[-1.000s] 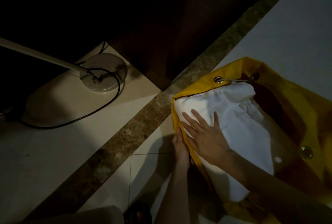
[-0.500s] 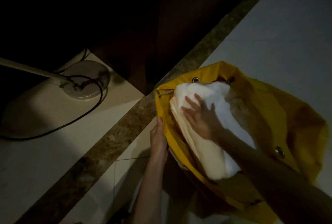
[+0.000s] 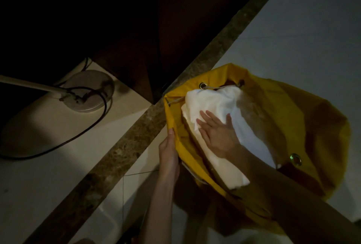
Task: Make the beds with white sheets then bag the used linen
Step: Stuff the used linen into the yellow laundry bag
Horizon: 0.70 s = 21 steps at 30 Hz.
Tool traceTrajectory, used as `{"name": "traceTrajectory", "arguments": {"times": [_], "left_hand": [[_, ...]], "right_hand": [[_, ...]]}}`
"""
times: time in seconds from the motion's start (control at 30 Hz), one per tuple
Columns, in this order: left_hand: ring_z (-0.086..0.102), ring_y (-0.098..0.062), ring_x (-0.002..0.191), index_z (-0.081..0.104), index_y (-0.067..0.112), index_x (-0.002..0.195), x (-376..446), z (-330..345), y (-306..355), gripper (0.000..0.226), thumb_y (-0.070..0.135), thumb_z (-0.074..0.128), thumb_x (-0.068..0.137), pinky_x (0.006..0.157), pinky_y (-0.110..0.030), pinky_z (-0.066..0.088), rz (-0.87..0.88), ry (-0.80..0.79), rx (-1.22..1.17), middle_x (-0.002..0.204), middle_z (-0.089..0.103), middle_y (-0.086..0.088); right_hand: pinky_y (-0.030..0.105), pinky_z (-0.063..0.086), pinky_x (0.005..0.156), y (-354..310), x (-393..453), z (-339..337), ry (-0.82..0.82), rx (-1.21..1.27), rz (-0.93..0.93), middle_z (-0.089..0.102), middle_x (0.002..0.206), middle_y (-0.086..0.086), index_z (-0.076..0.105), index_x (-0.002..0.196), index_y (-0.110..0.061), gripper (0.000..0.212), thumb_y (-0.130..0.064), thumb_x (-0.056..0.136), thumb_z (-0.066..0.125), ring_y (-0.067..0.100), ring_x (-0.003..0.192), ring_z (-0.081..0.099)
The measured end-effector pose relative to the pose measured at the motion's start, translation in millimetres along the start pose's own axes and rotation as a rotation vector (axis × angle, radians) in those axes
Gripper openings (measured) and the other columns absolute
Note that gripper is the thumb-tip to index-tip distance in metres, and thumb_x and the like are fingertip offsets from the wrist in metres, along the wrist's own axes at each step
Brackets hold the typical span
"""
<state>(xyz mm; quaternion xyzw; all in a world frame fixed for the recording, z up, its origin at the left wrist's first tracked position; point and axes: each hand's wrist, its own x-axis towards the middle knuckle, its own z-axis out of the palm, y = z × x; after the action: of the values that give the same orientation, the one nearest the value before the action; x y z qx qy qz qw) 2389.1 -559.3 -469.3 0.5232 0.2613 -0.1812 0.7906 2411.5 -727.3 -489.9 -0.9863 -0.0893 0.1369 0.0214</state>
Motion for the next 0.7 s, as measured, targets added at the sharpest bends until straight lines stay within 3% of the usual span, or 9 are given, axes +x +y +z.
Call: {"name": "traceTrajectory", "arguments": {"times": [0.1,0.27,0.37,0.5,0.6,0.7], "left_hand": [[0.067,-0.017,0.104,0.062,0.029,0.113,-2.4,-0.8,3.7,0.026,0.036,0.040,0.102,0.093,-0.036,0.053,0.002,-0.047,0.044,0.112,0.070,0.001],[0.067,-0.016,0.105,0.062,0.031,0.114,-6.4,-4.8,-1.6,0.027,0.039,0.041,0.099,0.093,-0.035,0.053,0.013,-0.072,0.083,0.114,0.070,0.002],[0.066,-0.018,0.107,0.062,0.031,0.115,-7.8,-6.0,-3.1,0.029,0.042,0.042,0.097,0.094,-0.038,0.052,-0.007,-0.088,0.050,0.113,0.071,0.001],[0.070,-0.015,0.097,0.057,0.025,0.127,-11.4,-5.2,-9.8,0.041,0.046,0.043,0.094,0.074,-0.028,0.057,-0.067,-0.088,-0.027,0.108,0.072,0.002],[0.070,-0.015,0.097,0.056,0.022,0.129,-13.1,-9.4,-14.1,0.047,0.046,0.045,0.090,0.069,-0.026,0.057,-0.061,-0.077,-0.087,0.113,0.071,-0.001],[0.071,-0.009,0.087,0.060,0.027,0.115,-11.4,-14.8,-14.0,0.029,0.040,0.042,0.097,0.067,-0.024,0.057,-0.044,-0.078,-0.084,0.098,0.074,0.007]], "right_hand": [[0.061,0.003,0.113,0.0,-7.2,-11.5,0.007,0.064,0.000,0.013,0.161,-0.008,0.032,0.149,-0.030,0.084,-0.051,0.082,-0.015,0.009,0.148,0.001],[0.060,-0.002,0.112,-15.6,-2.0,-9.0,0.201,0.239,0.005,0.012,0.161,-0.006,0.032,0.149,-0.029,0.064,-0.048,0.094,0.004,0.014,0.149,0.000],[0.062,-0.003,0.111,-32.4,17.8,-5.8,0.190,0.183,0.055,0.015,0.160,-0.007,0.034,0.148,-0.031,0.065,-0.049,0.094,0.002,0.016,0.149,0.003],[0.065,0.010,0.111,-39.9,14.4,21.6,0.205,-0.020,0.050,0.032,0.156,-0.001,0.051,0.139,-0.025,0.056,-0.044,0.099,0.017,0.025,0.146,0.022],[0.063,0.009,0.111,-24.6,16.0,31.4,0.217,-0.024,0.011,0.028,0.157,-0.001,0.043,0.145,-0.025,0.055,-0.043,0.101,0.013,0.025,0.146,0.020],[0.062,0.008,0.111,6.4,23.3,36.4,0.239,-0.029,-0.031,0.024,0.158,-0.004,0.035,0.148,-0.028,0.052,-0.039,0.100,0.020,0.021,0.146,0.017]]}}
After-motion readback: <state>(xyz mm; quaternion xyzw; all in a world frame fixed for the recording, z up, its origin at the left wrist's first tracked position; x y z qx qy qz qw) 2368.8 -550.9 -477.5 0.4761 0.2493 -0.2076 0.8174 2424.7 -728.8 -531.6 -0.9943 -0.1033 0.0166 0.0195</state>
